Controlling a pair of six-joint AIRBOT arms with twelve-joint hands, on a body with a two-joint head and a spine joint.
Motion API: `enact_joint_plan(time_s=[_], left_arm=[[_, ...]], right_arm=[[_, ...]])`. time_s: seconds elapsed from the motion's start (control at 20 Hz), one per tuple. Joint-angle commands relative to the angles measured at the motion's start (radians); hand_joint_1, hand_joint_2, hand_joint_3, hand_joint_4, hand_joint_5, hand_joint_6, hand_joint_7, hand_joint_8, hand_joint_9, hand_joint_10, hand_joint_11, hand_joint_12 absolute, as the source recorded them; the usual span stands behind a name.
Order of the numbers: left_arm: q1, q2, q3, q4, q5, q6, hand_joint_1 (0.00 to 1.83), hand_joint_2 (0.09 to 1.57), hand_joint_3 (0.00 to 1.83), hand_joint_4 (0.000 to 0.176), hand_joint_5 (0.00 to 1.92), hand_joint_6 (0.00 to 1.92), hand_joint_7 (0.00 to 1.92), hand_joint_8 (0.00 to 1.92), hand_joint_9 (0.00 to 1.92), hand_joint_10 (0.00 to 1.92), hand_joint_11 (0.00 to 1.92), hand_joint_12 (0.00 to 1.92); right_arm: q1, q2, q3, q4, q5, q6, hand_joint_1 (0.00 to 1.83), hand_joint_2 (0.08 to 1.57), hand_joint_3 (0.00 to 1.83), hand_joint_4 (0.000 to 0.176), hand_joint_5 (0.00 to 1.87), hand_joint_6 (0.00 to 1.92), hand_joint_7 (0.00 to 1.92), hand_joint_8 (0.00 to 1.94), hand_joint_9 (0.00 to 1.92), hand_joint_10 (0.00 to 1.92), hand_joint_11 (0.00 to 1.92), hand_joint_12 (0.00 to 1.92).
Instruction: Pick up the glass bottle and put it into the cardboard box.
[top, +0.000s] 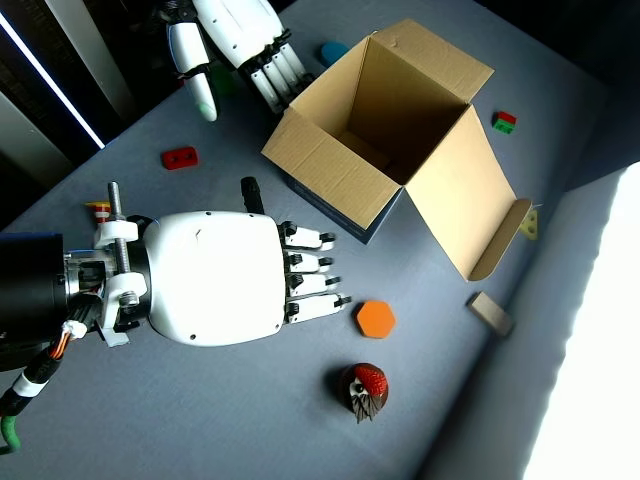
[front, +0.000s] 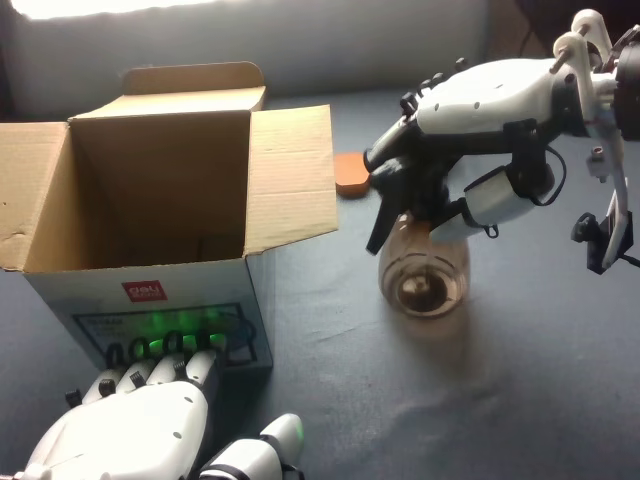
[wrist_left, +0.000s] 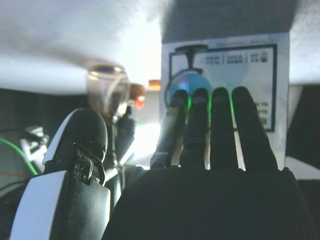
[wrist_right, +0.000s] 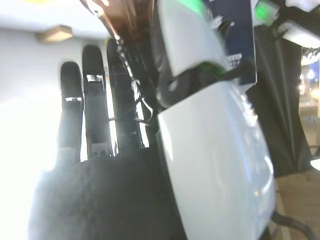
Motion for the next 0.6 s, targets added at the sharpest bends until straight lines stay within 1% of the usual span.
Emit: enact_joint_plan(time_s=[0.0,0.05,0.1,0.25,0.35,0.55], left_arm=[[-0.005,0.002,0.004,0.079,-0.053,-0.009,0.00,1.27,0.01,0.000,0.05,0.00,0.04,0.00,0.00,0.00,0.00,0.00],[-0.005,0.001,0.004,0.079,-0.053,-0.009,0.00,1.27,0.01,0.000,0.05,0.00,0.06,0.01,0.00,0.00,0.00,0.00],[-0.005,0.002,0.004,0.081,-0.053,-0.009,0.00,1.27,0.01,0.000,0.05,0.00,0.06,0.01,0.00,0.00,0.00,0.00],[-0.001,0.004,0.006,0.089,-0.046,-0.014,0.00,1.27,0.01,0.000,0.05,0.00,0.06,0.01,0.00,0.00,0.00,0.00],[0.006,0.004,0.006,0.089,-0.046,-0.026,0.00,1.27,0.01,0.000,0.05,0.00,0.06,0.01,0.00,0.00,0.00,0.00],[0.004,0.004,0.005,0.089,-0.046,-0.040,0.00,1.27,0.01,0.000,0.05,0.00,0.06,0.01,0.00,0.00,0.00,0.00]], right_arm=[[0.009,0.003,0.002,0.017,-0.022,0.002,1.24,1.18,0.00,0.000,0.73,1.21,0.99,1.19,0.81,1.33,0.54,1.77],[0.011,0.003,0.002,0.017,-0.022,0.002,1.24,1.16,0.00,0.000,0.83,1.09,1.00,1.20,0.92,1.36,0.74,1.73],[0.012,0.004,0.002,0.017,-0.022,0.002,1.34,1.17,0.00,0.000,0.80,1.10,0.94,1.20,0.83,1.43,0.77,1.72],[0.021,0.016,-0.002,0.018,-0.006,0.007,1.36,1.18,0.00,0.000,0.77,1.12,0.90,1.22,0.79,1.48,0.75,1.72],[0.043,0.041,-0.020,0.018,-0.001,0.008,1.36,1.18,0.00,0.000,0.76,1.14,0.90,1.23,0.79,1.48,0.72,1.71],[0.120,0.099,-0.056,0.018,0.024,0.008,1.36,1.18,0.00,0.000,0.78,1.15,0.90,1.20,0.80,1.46,0.71,1.71]])
